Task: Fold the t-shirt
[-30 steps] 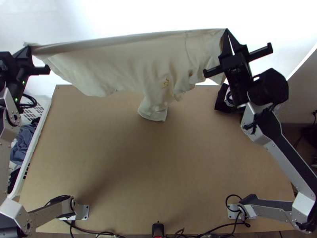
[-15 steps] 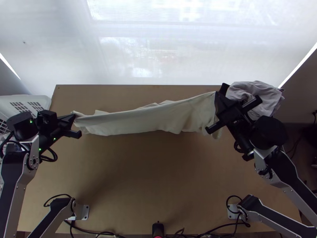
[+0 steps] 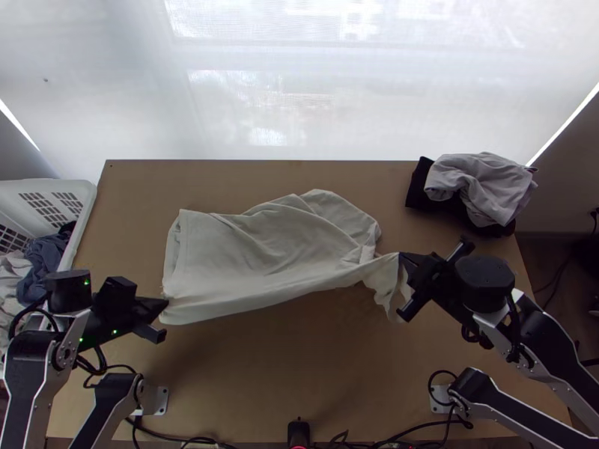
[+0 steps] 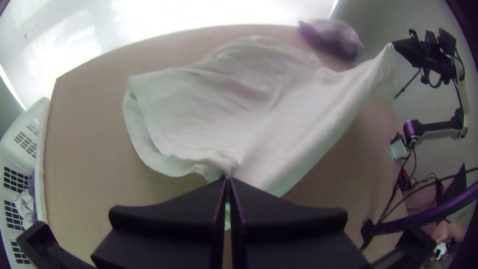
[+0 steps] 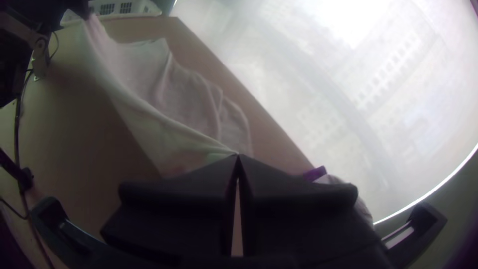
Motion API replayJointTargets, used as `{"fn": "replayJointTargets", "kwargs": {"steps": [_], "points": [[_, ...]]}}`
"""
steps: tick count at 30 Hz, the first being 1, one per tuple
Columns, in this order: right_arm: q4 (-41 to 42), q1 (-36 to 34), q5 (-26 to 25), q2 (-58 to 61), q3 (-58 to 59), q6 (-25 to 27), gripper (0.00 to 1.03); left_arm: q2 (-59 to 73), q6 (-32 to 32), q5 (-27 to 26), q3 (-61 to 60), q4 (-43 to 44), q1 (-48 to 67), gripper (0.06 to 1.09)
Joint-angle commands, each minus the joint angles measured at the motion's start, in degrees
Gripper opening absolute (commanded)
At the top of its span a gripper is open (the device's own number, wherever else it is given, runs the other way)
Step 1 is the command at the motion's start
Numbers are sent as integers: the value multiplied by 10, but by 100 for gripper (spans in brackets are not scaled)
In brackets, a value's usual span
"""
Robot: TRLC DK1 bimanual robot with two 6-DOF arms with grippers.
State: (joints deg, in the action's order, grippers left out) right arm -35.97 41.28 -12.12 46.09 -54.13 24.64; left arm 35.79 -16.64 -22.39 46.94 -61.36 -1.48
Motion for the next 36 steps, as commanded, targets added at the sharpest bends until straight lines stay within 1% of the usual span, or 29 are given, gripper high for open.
{"fn": "replayJointTargets", "kwargs": {"steps": [1, 3, 7, 11, 14, 19, 21, 25, 31, 36], "points": [[-155, 25, 35, -21, 9, -28, 3, -27, -64, -14, -30, -144, 38, 9], [-197, 32, 52, -28, 15, -33, 3, -26, -84, -13, -33, -171, 43, 9], [-260, 42, 72, -42, 21, -42, 3, -15, -85, -8, -35, -196, 85, 9], [-301, 52, 98, -43, 16, -58, 3, 8, -83, -3, -21, -213, 120, 9], [-333, 64, 118, -41, 3, -71, 3, 34, -82, 4, 4, -213, 124, 9], [-380, 91, 135, -27, -10, -80, 3, 88, -83, 30, -3, -216, 131, 9], [-386, 98, 141, -21, -12, -81, 3, 105, -83, 37, -6, -215, 135, 9], [-348, 93, 139, -15, -8, -75, 3, 125, -88, 49, 3, -182, 116, 9], [-271, 74, 135, -15, 16, -59, 3, 139, -114, 48, 12, -113, 19, 9], [-184, 33, 134, -5, 32, -30, 3, 142, -113, 48, 13, -62, -13, 9]]}}
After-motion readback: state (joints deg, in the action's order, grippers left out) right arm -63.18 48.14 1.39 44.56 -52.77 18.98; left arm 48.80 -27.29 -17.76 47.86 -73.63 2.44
